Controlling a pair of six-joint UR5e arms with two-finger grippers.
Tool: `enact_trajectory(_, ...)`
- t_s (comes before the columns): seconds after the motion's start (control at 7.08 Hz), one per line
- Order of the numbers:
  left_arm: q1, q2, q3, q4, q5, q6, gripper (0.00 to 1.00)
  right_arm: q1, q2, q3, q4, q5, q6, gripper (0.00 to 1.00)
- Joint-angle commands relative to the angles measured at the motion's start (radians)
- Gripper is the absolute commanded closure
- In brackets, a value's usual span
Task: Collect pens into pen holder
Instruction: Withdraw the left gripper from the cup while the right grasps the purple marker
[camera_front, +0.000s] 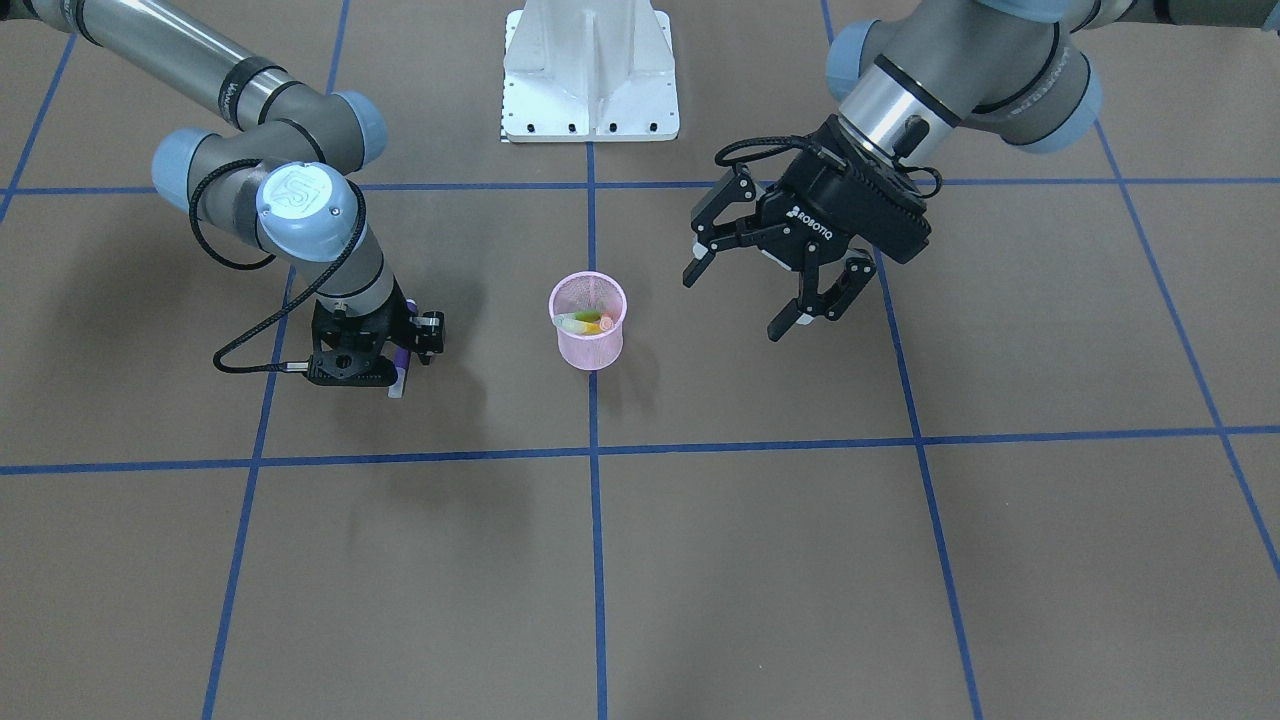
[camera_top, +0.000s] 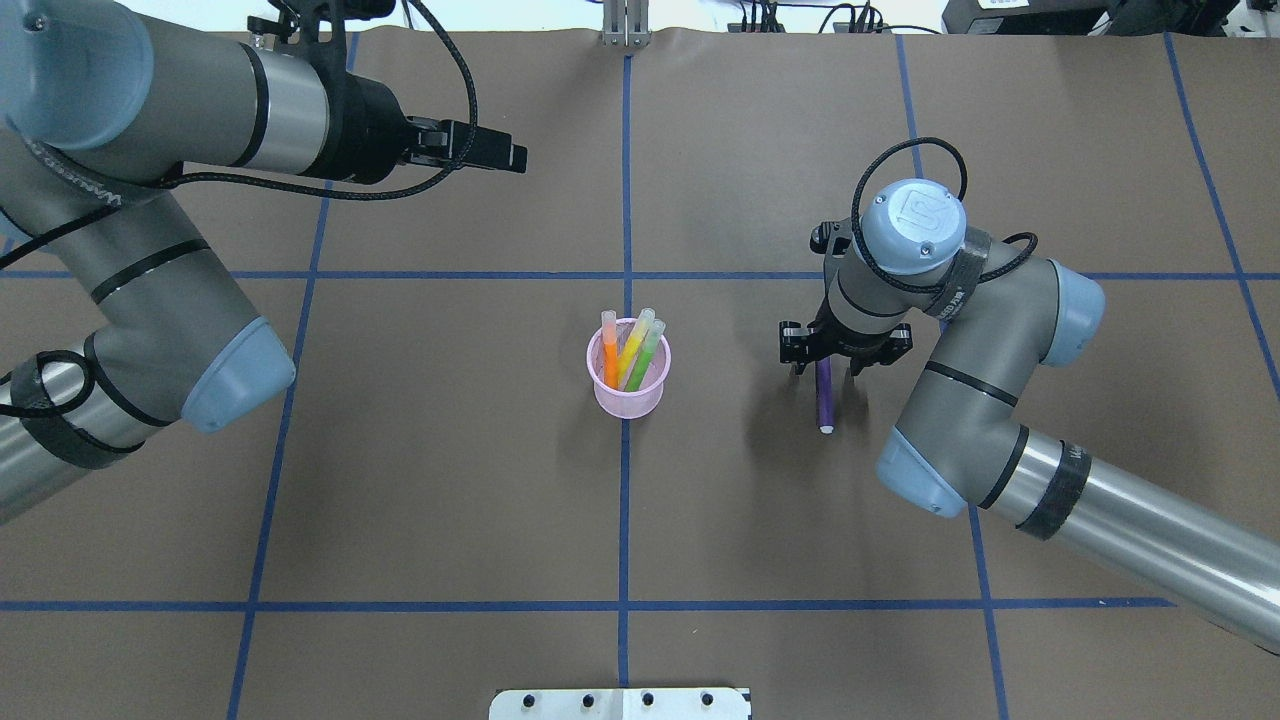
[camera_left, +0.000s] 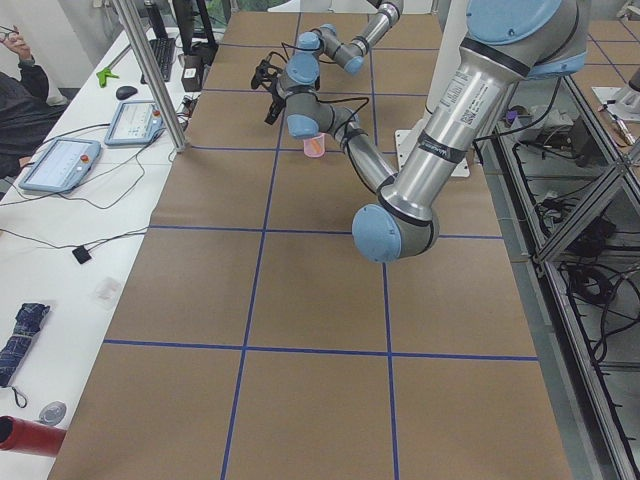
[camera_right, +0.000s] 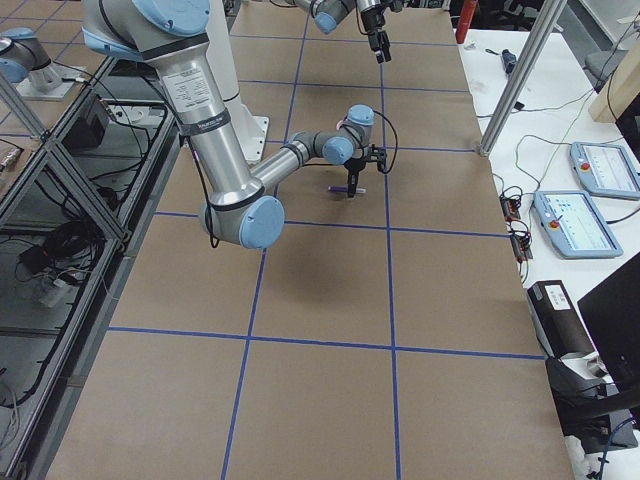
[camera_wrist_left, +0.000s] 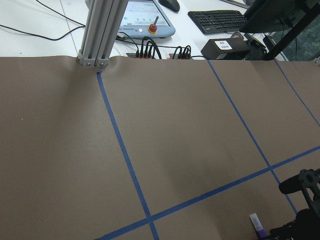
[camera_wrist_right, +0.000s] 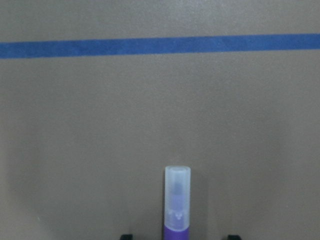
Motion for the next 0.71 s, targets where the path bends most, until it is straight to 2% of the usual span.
enact_trajectory(0.0, 0.000, 0.000, 0.001, 0.001, 0.000, 0.002, 0.00, 0.001, -0.001, 0.000, 0.000, 0.003, -0.001, 0.31)
enact_trajectory(0.28, 0.000, 0.000, 0.003, 0.001, 0.000, 0.000, 0.01, 0.003, -0.003, 0.000, 0.000, 0.002, -0.001, 0.43)
enact_trajectory(0.57, 0.000, 0.000, 0.003, 0.001, 0.000, 0.000, 0.01, 0.003, -0.001, -0.002, 0.000, 0.002, -0.001, 0.43)
